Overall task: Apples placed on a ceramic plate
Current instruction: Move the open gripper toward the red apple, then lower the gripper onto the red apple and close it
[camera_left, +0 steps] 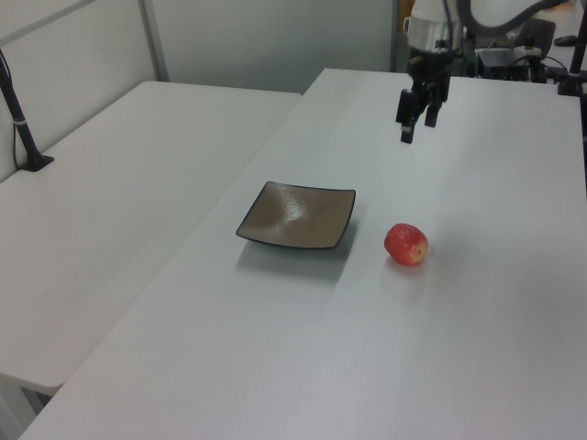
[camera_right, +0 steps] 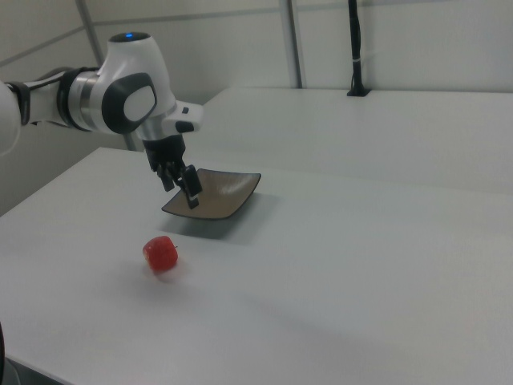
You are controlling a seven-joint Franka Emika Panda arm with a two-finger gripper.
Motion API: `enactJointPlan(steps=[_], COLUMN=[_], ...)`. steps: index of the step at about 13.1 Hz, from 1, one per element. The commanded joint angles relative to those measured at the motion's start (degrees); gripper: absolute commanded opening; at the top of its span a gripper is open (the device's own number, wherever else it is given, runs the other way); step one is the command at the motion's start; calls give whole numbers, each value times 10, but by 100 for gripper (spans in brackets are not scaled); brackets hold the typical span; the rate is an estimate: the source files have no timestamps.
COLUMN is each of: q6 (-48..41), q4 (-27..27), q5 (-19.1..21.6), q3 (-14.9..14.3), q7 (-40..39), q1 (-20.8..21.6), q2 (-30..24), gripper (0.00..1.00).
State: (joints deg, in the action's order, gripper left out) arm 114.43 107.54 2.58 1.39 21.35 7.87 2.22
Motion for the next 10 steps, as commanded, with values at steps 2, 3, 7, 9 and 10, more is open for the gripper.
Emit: enactJointPlan(steps=[2,3,7,9,10], q6=[33,33,63,82,87], q4=[31,35,45,44,44], q5=[10,10,2,-9,-12], q3=[28,38,42,42,42], q7=[133,162,167,166,166], q1=[5,13,44,59,67], q2=[14,26,67,90,103], gripper=[100,100,100,100,100])
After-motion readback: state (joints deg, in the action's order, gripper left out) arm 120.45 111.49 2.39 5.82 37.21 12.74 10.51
